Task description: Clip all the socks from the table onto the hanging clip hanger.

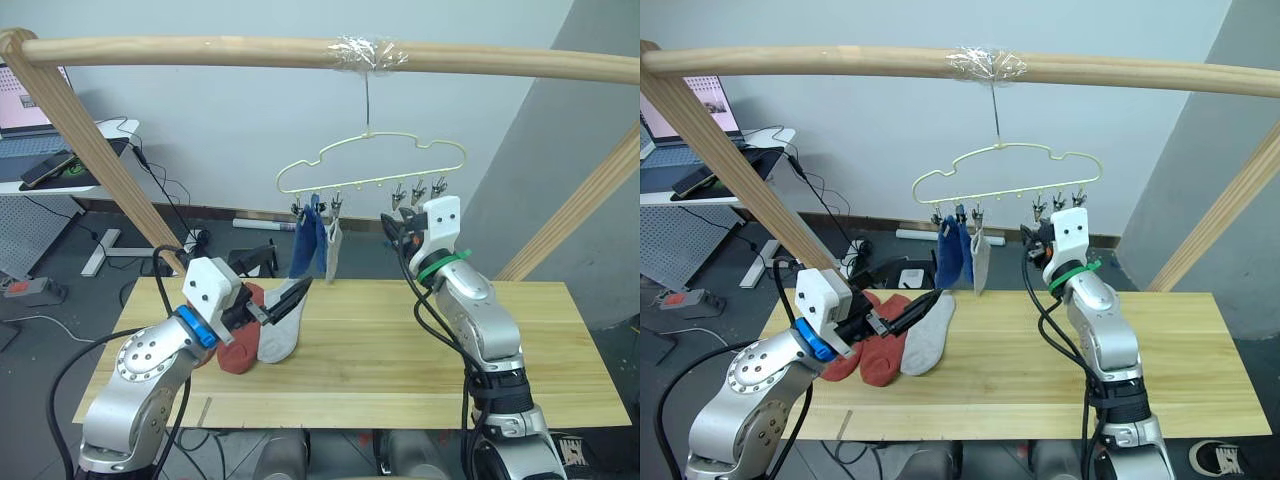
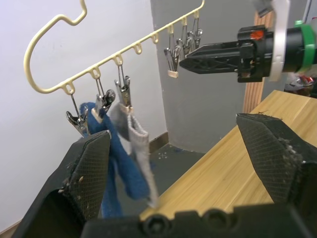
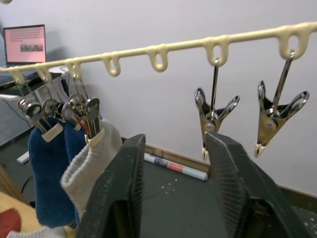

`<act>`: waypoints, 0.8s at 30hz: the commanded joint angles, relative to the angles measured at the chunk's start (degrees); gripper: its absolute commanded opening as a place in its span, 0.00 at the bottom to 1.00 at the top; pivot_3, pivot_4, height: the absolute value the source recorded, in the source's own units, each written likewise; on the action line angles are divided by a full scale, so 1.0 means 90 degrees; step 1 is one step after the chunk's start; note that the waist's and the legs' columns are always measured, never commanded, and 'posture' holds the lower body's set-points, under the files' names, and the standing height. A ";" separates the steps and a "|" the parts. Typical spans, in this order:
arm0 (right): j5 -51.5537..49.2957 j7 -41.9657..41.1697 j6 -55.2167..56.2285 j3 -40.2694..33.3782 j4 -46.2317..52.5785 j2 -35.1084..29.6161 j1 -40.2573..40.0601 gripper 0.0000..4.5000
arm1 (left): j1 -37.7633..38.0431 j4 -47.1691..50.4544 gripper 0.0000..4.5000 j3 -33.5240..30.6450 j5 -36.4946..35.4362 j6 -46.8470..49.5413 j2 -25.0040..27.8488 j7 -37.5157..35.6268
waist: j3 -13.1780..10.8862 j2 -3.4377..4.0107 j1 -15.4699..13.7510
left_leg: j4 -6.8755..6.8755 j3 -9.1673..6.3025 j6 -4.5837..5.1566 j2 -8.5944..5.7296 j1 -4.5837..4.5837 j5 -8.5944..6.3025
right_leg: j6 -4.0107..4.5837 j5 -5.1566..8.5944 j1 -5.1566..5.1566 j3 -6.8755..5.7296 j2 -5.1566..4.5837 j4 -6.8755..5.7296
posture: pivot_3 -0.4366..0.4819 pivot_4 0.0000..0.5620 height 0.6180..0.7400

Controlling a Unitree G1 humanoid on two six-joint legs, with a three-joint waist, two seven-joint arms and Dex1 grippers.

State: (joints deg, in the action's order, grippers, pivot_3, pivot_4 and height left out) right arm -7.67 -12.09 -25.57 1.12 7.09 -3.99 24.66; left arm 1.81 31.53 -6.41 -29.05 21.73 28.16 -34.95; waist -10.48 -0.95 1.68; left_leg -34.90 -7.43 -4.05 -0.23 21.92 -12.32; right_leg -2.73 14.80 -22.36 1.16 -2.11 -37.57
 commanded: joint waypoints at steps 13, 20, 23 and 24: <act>-0.0452 0.0491 0.0146 -0.0608 -0.0728 0.0430 0.0868 0.43 | -0.0041 0.0285 1.00 0.0083 -0.0133 -0.0063 -0.0019 -0.0035 | 0.0003 0.0003 0.0002 | -0.0001 0.0000 0.0001 0.0001 -0.0005 0.0001 | 0.0026 -0.0015 0.0000 0.0000 0.0003 -0.0010 | 0.52 0.15 1.00; -0.0492 0.0429 0.0307 -0.0595 -0.0883 0.0460 0.1040 0.43 | -0.0060 0.0256 1.00 0.0042 -0.0107 -0.0076 0.0029 -0.0104 | 0.0005 0.0004 0.0001 | -0.0002 0.0001 0.0001 0.0000 -0.0005 0.0001 | 0.0027 -0.0016 0.0000 0.0001 0.0003 -0.0012 | 0.52 0.15 1.00; -0.0461 0.0420 0.0382 -0.0541 -0.1002 0.0488 0.1085 0.43 | -0.0099 0.0236 1.00 0.0009 -0.0138 -0.0057 0.0026 -0.0109 | 0.0013 0.0005 0.0001 | -0.0002 -0.0002 0.0001 0.0001 -0.0006 0.0001 | 0.0027 -0.0016 0.0000 -0.0001 0.0004 -0.0015 | 0.53 0.14 1.00; -0.0458 0.0422 0.0408 -0.0534 -0.1034 0.0502 0.1096 0.43 | -0.0079 0.0250 1.00 0.0009 -0.0141 -0.0058 0.0028 -0.0118 | 0.0016 0.0005 0.0001 | -0.0002 -0.0001 0.0001 0.0001 -0.0006 0.0001 | 0.0028 -0.0016 0.0000 -0.0001 0.0004 -0.0015 | 0.53 0.14 1.00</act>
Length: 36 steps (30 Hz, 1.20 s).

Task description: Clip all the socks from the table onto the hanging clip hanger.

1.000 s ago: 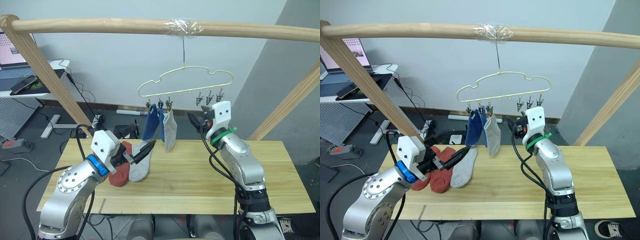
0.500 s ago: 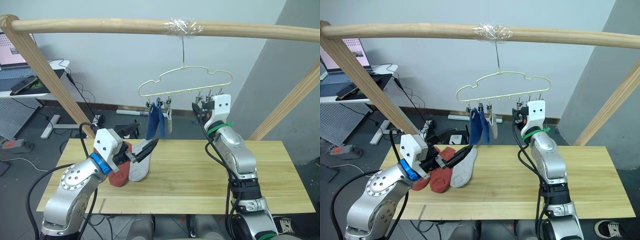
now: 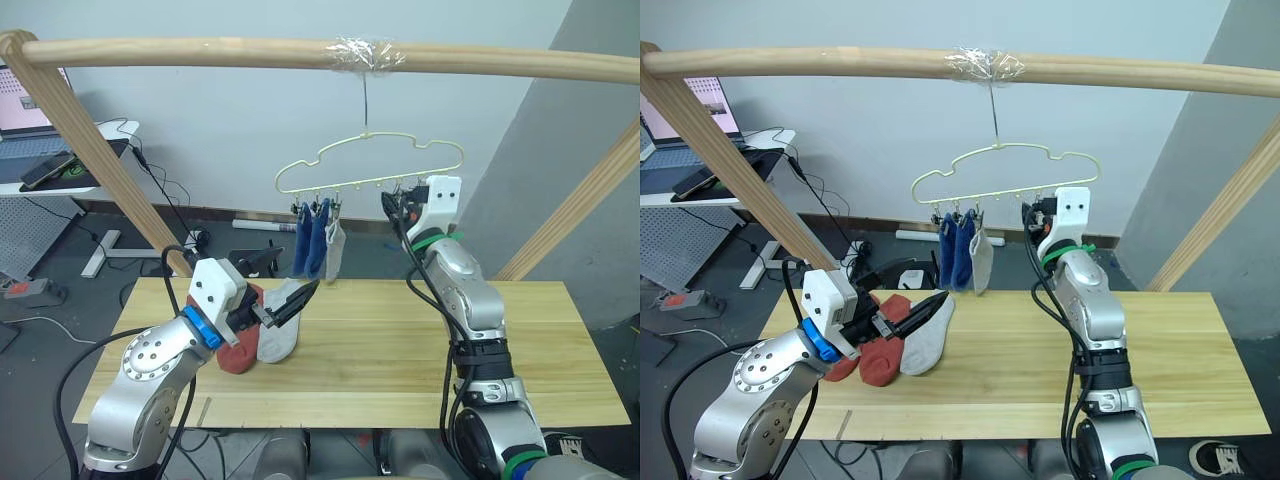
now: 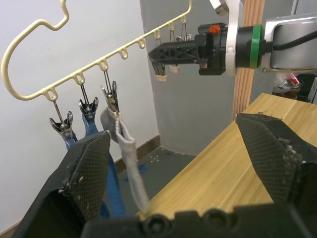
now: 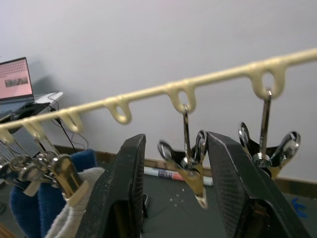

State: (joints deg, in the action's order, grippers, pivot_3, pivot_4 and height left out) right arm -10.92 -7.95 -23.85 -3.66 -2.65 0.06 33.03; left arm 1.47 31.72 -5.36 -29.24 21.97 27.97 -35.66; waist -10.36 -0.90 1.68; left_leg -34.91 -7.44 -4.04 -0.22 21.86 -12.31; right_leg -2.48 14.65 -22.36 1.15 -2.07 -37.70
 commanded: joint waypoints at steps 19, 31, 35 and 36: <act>-0.0055 -0.0068 0.0477 0.0012 -0.0354 0.0046 0.0363 0.43 | -0.0009 0.0341 1.00 -0.0064 -0.0304 0.0022 0.0027 0.0016 | 0.0071 0.0005 0.0001 | -0.0001 0.0002 0.0001 0.0000 -0.0004 0.0000 | 0.0002 -0.0001 0.0000 0.0003 0.0000 -0.0006 | 0.53 0.13 1.00; -0.0010 -0.0110 0.0474 0.0049 -0.0516 0.0010 0.0383 0.43 | -0.0036 0.0381 1.00 -0.0008 -0.0326 0.0075 0.0014 0.0038 | 0.0126 0.0011 0.0003 | -0.0002 0.0002 0.0001 0.0000 -0.0007 0.0001 | 0.0002 -0.0001 0.0001 0.0002 0.0001 -0.0010 | 0.53 0.14 1.00; -0.0016 -0.0102 0.0488 0.0035 -0.0579 0.0011 0.0414 0.43 | -0.0046 0.0386 1.00 -0.0012 -0.0326 0.0097 0.0012 0.0033 | 0.0127 0.0011 0.0003 | -0.0002 0.0002 0.0001 0.0000 -0.0008 0.0001 | 0.0002 -0.0001 0.0001 0.0002 0.0002 -0.0011 | 0.53 0.14 1.00; -0.0014 -0.0097 0.0493 0.0032 -0.0603 0.0009 0.0423 0.43 | -0.0046 0.0386 1.00 -0.0012 -0.0324 0.0097 0.0011 0.0033 | 0.0127 0.0011 0.0003 | -0.0002 0.0002 0.0001 0.0000 -0.0008 0.0001 | 0.0002 -0.0001 0.0001 0.0002 0.0002 -0.0011 | 0.53 0.14 1.00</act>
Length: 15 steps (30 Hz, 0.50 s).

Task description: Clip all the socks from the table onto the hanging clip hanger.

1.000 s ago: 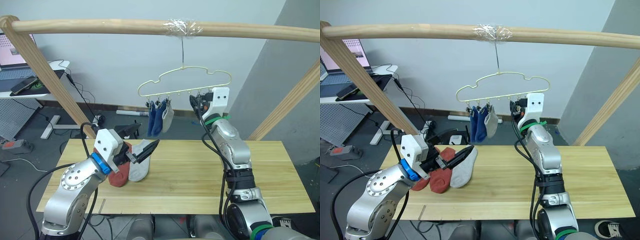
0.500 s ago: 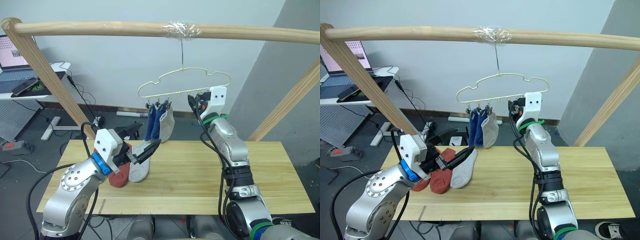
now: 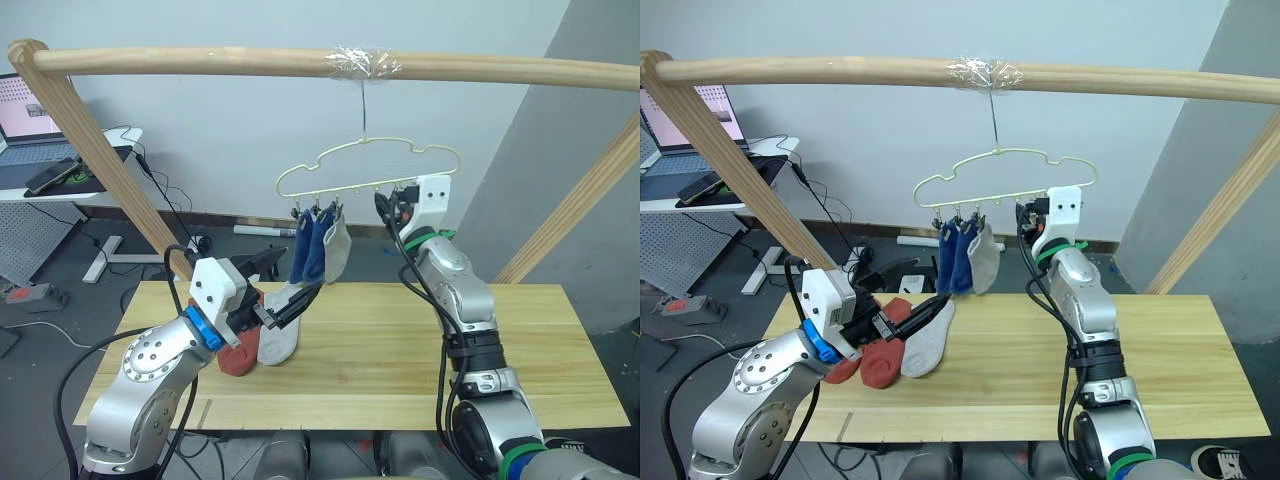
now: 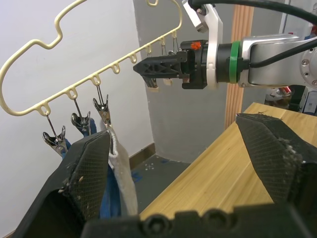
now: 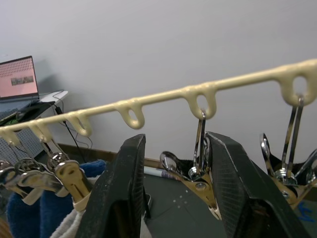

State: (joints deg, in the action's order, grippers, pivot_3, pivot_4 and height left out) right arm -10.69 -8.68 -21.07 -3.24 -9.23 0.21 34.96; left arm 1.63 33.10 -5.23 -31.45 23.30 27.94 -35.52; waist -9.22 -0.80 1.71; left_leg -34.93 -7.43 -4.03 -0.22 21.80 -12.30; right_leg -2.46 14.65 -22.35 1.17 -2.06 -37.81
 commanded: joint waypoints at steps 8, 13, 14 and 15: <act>-0.0055 -0.0021 0.0229 -0.0040 0.0029 -0.0018 0.0261 0.43 | -0.0073 0.0245 1.00 0.0002 -0.0079 -0.0038 -0.0011 0.0038 | 0.0001 0.0001 0.0002 | 0.0000 0.0000 0.0000 0.0000 0.0000 0.0000 | 0.0000 0.0000 0.0000 0.0000 0.0000 0.0000 | 0.53 0.14 1.00; -0.0091 -0.0036 0.0233 -0.0074 -0.0015 -0.0029 0.0280 0.16 | -0.0056 0.0227 1.00 0.0016 -0.0068 -0.0052 -0.0011 0.0040 | 0.0001 0.0001 0.0003 | 0.0000 0.0000 0.0000 0.0000 0.0000 0.0000 | 0.0000 0.0000 0.0000 0.0000 0.0000 -0.0001 | 0.53 0.15 1.00; -0.0105 -0.0038 0.0221 -0.0086 -0.0022 -0.0032 0.0283 0.11 | -0.0056 0.0216 1.00 0.0020 -0.0063 -0.0054 -0.0013 0.0040 | 0.0001 0.0001 0.0002 | 0.0000 0.0000 0.0000 0.0000 0.0000 0.0000 | 0.0000 0.0000 0.0000 0.0000 0.0000 -0.0001 | 0.53 0.15 1.00; -0.0121 -0.0041 0.0200 -0.0097 -0.0014 -0.0037 0.0279 0.06 | -0.0052 0.0218 1.00 0.0026 -0.0059 -0.0053 -0.0016 0.0045 | 0.0001 0.0001 0.0003 | 0.0000 0.0000 0.0000 0.0000 -0.0001 0.0000 | 0.0000 0.0000 0.0000 0.0000 0.0000 -0.0001 | 0.52 0.15 1.00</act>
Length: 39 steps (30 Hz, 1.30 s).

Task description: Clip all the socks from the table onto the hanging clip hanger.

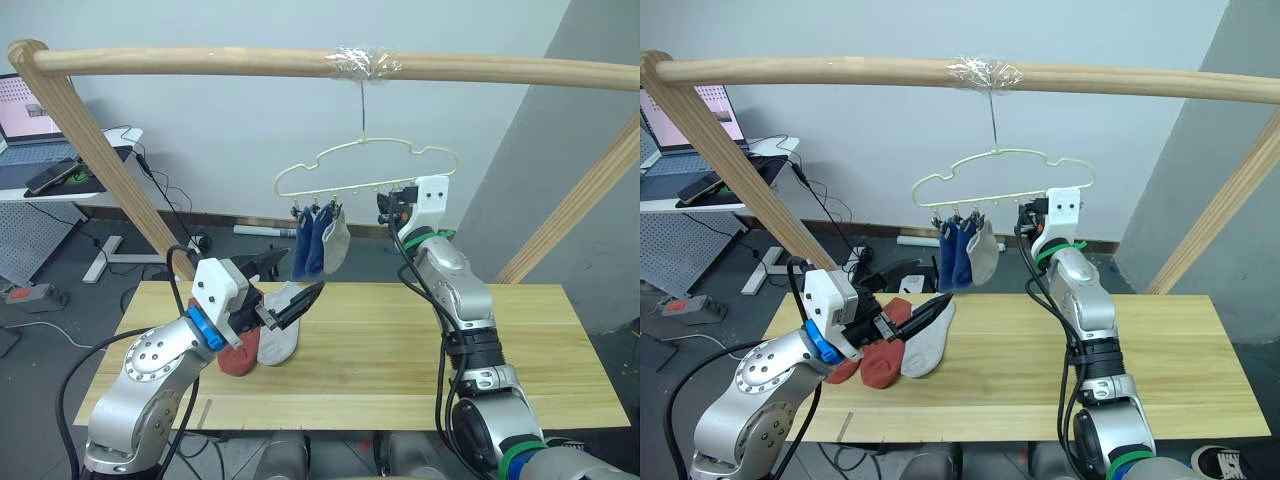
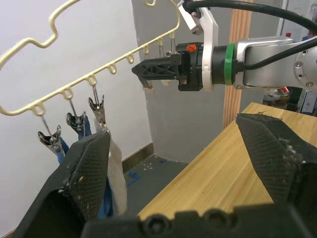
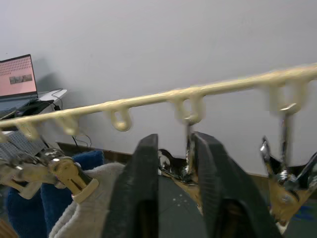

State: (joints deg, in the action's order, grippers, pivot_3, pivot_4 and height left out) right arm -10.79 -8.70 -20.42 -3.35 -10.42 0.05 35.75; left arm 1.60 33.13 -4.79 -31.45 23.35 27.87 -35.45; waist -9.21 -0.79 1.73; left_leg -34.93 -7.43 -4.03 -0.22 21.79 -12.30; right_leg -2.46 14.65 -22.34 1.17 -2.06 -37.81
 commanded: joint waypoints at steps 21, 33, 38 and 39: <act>-0.1387 -0.0104 -0.3113 -0.0438 0.1440 -0.0696 0.0339 0.00 | -0.0622 -0.3153 1.00 0.0957 0.1821 -0.0018 -0.0407 0.0945 | 0.0003 0.0012 0.0011 | 0.0000 -0.0004 0.0005 -0.0002 -0.0001 0.0002 | -0.0024 0.0018 0.0002 -0.0005 0.0000 -0.0001 | 0.44 0.23 1.00; -0.1459 0.0274 -0.3685 -0.0566 0.2143 -0.0645 0.0051 0.00 | -0.2802 -0.8104 1.00 0.1306 0.3249 -0.2216 -0.1267 0.1371 | 0.0001 0.0011 0.0132 | 0.0001 -0.0006 0.0006 -0.0002 0.0008 0.0002 | -0.0027 0.0018 0.0000 -0.0009 0.0000 0.0006 | 0.36 0.26 1.00; -0.1474 0.0366 -0.3752 -0.0616 0.2232 -0.0655 0.0025 0.00 | -0.3225 -0.9062 1.00 0.1222 0.3256 -0.1891 -0.1373 0.1149 | 0.0001 0.0011 0.0193 | 0.0001 -0.0008 0.0006 -0.0003 0.0008 0.0001 | -0.0030 0.0019 0.0000 -0.0012 -0.0001 0.0007 | 0.36 0.27 1.00; -0.1476 0.0380 -0.3752 -0.0617 0.2230 -0.0651 0.0033 0.00 | -0.3264 -0.9164 1.00 0.1177 0.3187 -0.1732 -0.1415 0.1025 | 0.0001 0.0011 0.0193 | 0.0001 -0.0010 0.0006 -0.0003 0.0008 0.0002 | -0.0030 0.0020 0.0001 -0.0014 -0.0001 0.0006 | 0.35 0.27 1.00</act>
State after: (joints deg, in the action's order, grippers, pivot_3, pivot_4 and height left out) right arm -23.84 -6.02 -53.73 -7.94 8.60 -5.65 36.37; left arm -27.18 -47.76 6.36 -2.19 5.78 15.56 -24.71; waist -9.20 -0.70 3.46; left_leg -34.92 -7.54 -3.97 -0.25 21.86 -12.29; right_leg -2.73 14.82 -22.32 1.02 -2.07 -37.75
